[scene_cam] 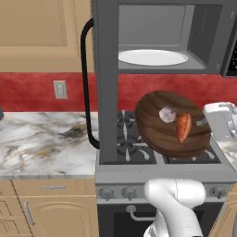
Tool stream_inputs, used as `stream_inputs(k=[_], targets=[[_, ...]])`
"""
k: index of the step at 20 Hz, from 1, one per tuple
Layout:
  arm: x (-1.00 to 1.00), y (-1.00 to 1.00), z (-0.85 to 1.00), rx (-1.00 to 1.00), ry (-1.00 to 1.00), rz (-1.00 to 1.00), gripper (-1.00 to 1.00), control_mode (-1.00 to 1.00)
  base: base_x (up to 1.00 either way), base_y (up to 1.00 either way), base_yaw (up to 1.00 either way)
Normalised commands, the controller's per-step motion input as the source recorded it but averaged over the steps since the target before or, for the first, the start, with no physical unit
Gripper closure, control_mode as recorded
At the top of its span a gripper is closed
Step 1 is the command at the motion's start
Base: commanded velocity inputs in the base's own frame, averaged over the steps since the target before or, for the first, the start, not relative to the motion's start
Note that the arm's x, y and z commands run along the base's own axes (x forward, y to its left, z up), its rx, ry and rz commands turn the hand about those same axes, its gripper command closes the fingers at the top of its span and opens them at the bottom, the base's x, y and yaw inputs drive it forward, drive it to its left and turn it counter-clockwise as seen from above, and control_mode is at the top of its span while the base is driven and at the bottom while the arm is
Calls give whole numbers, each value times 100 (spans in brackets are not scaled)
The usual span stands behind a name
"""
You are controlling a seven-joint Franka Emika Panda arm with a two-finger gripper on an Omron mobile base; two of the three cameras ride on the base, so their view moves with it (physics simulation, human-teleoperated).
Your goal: Place the bowl containing the sweet potato and garlic in the microwave. Close the microwave door and press the start button to microwave the meal.
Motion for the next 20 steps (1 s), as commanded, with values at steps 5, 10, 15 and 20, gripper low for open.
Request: stream_inputs(k=[5,10,15,20], targets=[[2,-11,53,0,12,-24,100,-100,0,0,0],[3,-50,48,0,7,-20,100,-100,0,0,0],[7,-15,34,-2,6,-19,100,-100,0,0,0],[29,0,32,-3,7,-21,100,-100,0,0,0]])
